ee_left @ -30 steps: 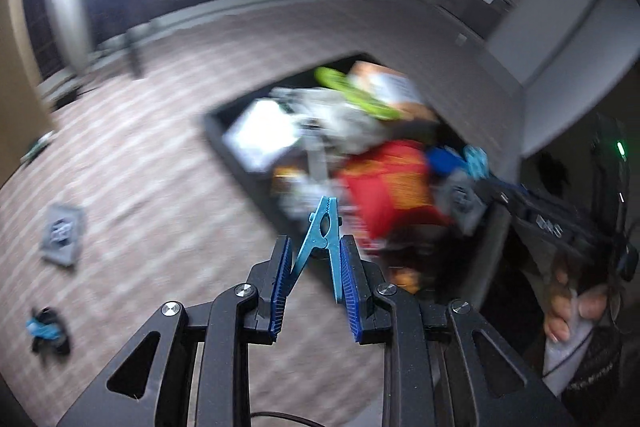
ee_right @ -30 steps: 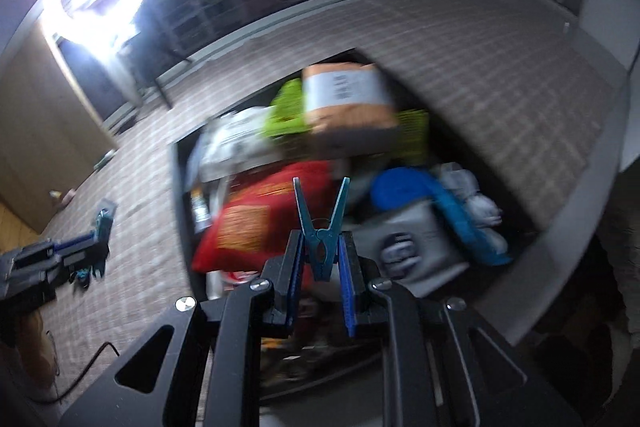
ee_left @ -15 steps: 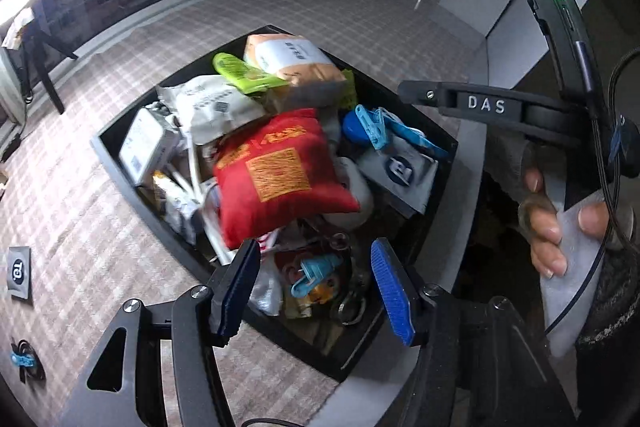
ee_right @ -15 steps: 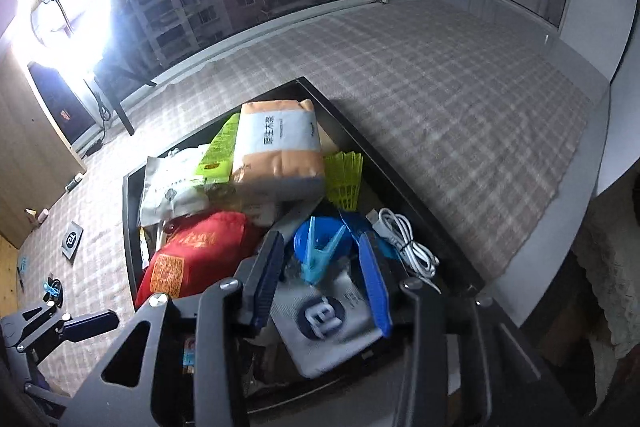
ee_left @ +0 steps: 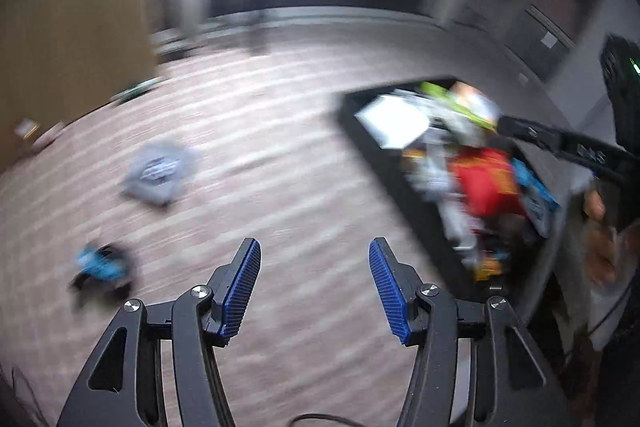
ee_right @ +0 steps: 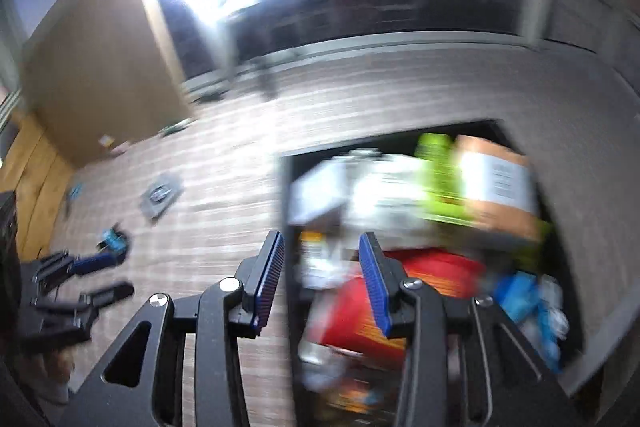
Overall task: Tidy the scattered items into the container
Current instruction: 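Grasp the black USB cable with the left gripper while the right gripper grasps its blue clip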
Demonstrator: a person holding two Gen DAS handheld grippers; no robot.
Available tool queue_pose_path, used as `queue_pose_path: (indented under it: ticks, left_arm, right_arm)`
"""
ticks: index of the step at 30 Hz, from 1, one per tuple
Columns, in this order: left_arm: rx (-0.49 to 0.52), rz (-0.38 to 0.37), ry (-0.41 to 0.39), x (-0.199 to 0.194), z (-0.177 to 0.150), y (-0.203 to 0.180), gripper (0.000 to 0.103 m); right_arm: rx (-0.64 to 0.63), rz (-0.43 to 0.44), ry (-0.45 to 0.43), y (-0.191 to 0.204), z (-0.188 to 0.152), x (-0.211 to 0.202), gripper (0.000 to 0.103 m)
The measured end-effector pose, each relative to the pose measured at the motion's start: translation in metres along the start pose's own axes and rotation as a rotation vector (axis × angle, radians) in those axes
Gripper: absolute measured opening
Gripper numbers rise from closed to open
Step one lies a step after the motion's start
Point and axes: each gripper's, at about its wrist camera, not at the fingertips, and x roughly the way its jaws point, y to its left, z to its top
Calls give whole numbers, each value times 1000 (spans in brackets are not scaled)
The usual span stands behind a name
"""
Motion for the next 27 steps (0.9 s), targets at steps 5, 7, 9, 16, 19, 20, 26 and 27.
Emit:
queue_pose_path:
  ticks: [5, 7, 9, 16, 19, 20, 26, 27]
  left_arm:
    - [-162, 115, -7, -13, -11, 108, 49]
    - [-222, 104, -4, -15, -13, 144, 48]
    - [-272, 89, 5, -14, -14, 172, 47]
    - [-322, 89, 32, 4, -18, 213, 42]
    - [-306, 72, 42, 9, -21, 216, 42]
    - [-291, 70, 42, 10, -21, 215, 42]
    - [-216, 64, 61, 17, -28, 214, 42]
    - [-213, 57, 65, 19, -29, 215, 42]
  right_arm:
    - [-161, 127, 73, 93, 7, 50, 38]
    - [-242, 186, 109, 139, 8, 76, 37]
    - [-294, 230, 148, 173, 5, 97, 35]
    - [-430, 300, 311, 257, -14, 177, 27]
    - [-447, 315, 333, 270, -16, 192, 27]
    - [-448, 330, 335, 273, -15, 193, 27]
    - [-575, 394, 326, 303, -21, 188, 27]
    - [-596, 385, 331, 308, -24, 191, 26]
